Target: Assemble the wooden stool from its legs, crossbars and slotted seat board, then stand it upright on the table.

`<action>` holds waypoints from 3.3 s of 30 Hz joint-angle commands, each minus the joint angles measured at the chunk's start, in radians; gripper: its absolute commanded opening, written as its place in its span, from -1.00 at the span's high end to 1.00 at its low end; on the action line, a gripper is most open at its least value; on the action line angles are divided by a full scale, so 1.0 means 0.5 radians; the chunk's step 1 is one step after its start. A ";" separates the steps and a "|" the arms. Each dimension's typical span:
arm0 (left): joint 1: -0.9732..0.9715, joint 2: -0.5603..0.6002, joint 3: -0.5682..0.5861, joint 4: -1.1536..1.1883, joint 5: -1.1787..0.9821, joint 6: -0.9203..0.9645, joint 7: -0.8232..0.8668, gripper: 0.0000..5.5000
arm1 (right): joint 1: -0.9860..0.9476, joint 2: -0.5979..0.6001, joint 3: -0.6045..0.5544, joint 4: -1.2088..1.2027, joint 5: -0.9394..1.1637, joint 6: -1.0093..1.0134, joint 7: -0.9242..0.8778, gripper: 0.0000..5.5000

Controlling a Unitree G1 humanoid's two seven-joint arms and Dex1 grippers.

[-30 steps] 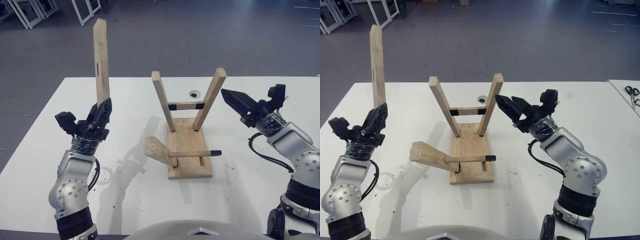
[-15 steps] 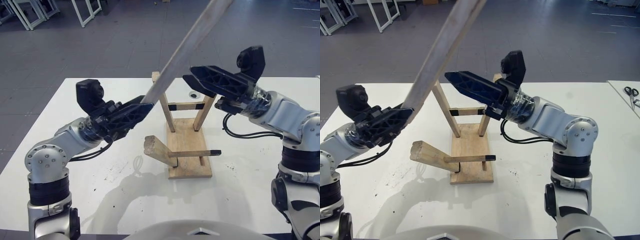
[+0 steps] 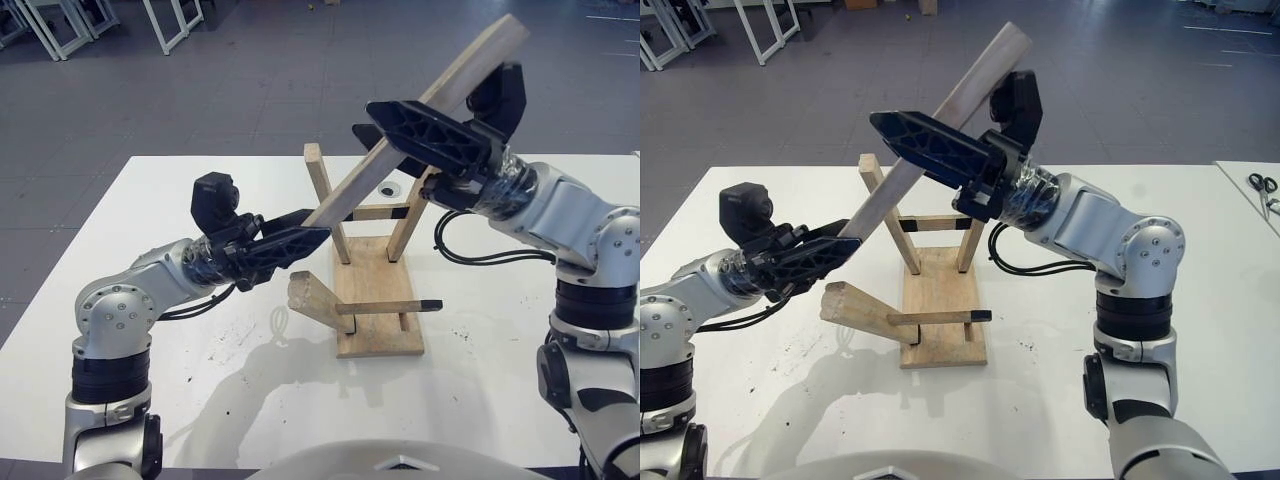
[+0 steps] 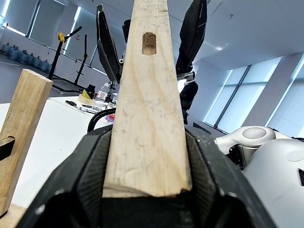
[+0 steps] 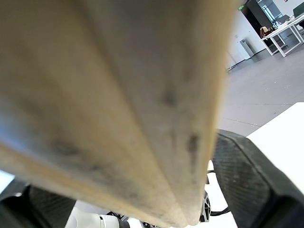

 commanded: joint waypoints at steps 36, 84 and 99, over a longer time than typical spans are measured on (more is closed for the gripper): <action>0.614 -0.137 0.199 -0.075 0.587 -0.379 0.188 -0.77 | 0.776 -0.713 -0.125 0.424 -2.135 -1.276 2.664 0.26; 0.583 -0.243 0.441 0.079 1.243 -0.696 0.984 -0.77 | 1.067 -0.247 0.489 0.210 -3.167 -1.868 1.814 0.26; 0.080 -0.495 -0.406 -1.017 1.711 -0.573 1.685 0.01 | 0.979 -0.203 0.549 0.365 -3.204 -1.925 1.619 0.26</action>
